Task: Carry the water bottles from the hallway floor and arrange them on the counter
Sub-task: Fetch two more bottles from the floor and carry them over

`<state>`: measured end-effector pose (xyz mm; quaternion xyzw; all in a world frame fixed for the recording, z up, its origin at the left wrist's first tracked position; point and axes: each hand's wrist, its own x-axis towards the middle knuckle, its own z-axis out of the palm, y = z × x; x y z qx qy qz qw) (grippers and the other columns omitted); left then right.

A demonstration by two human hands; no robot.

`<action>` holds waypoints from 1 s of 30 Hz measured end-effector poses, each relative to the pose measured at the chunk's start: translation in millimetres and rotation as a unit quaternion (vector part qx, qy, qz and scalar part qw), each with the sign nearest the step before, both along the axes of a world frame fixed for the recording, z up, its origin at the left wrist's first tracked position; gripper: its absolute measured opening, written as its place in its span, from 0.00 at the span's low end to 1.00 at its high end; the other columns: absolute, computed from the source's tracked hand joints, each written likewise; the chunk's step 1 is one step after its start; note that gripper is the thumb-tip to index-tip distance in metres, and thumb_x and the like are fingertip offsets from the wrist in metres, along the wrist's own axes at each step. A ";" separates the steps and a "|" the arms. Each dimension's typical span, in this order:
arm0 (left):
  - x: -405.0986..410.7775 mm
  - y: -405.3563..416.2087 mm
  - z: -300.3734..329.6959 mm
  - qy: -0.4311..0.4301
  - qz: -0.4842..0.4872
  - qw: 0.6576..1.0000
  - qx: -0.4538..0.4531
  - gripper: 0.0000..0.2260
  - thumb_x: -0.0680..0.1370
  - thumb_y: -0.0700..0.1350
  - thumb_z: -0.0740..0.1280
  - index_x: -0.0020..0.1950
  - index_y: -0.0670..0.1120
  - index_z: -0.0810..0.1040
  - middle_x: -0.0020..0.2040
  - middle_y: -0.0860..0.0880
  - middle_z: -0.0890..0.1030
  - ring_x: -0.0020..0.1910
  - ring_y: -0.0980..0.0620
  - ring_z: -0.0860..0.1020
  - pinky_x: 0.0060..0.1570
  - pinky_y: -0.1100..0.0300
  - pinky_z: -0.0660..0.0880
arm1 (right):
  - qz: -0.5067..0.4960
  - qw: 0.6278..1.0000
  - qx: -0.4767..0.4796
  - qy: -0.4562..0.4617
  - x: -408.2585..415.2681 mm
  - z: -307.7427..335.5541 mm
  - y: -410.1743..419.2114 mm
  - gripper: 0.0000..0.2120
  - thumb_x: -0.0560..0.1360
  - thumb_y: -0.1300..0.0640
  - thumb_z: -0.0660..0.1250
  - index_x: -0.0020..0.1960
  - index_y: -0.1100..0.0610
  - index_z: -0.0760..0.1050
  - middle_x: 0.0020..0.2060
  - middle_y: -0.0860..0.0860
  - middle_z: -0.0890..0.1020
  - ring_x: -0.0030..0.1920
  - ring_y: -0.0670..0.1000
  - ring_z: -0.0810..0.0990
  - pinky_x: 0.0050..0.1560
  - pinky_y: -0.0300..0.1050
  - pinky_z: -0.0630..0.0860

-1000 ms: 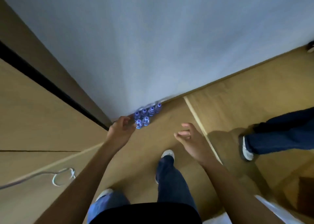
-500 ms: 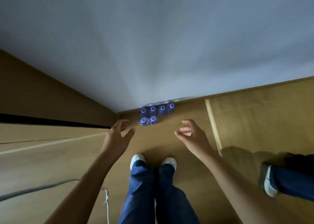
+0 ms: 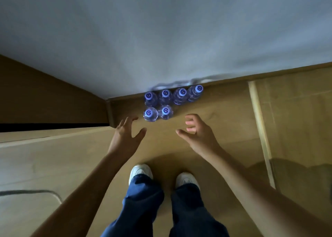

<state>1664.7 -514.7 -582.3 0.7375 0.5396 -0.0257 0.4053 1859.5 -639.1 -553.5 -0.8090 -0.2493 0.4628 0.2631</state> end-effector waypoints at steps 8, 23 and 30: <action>10.8 29.2 -170.3 -0.073 -0.002 0.997 0.013 0.40 0.62 0.61 0.77 0.69 0.50 0.69 0.64 0.50 0.74 0.62 0.51 0.72 0.58 0.53 0.73 | 0.029 0.995 0.088 -0.030 10.9 -181.0 36.4 0.31 0.71 0.53 0.77 0.70 0.54 0.69 0.62 0.46 0.75 0.59 0.46 0.75 0.56 0.36 0.71; 24.4 28.0 -245.5 -0.192 -0.029 0.976 0.100 0.28 0.65 0.43 0.80 0.60 0.46 0.72 0.51 0.64 0.68 0.53 0.72 0.68 0.46 0.81 0.65 | 0.047 0.968 0.234 -0.083 -1.7 -275.9 56.5 0.35 0.62 0.52 0.83 0.64 0.54 0.72 0.59 0.51 0.77 0.59 0.37 0.74 0.58 0.27 0.68; 19.4 21.0 -248.0 -0.201 -0.037 0.974 0.096 0.30 0.65 0.42 0.81 0.61 0.45 0.70 0.53 0.53 0.73 0.51 0.66 0.73 0.44 0.75 0.71 | 0.050 0.965 0.234 -0.106 -0.2 -275.6 57.6 0.34 0.62 0.52 0.83 0.64 0.53 0.74 0.58 0.50 0.77 0.55 0.34 0.74 0.57 0.28 0.71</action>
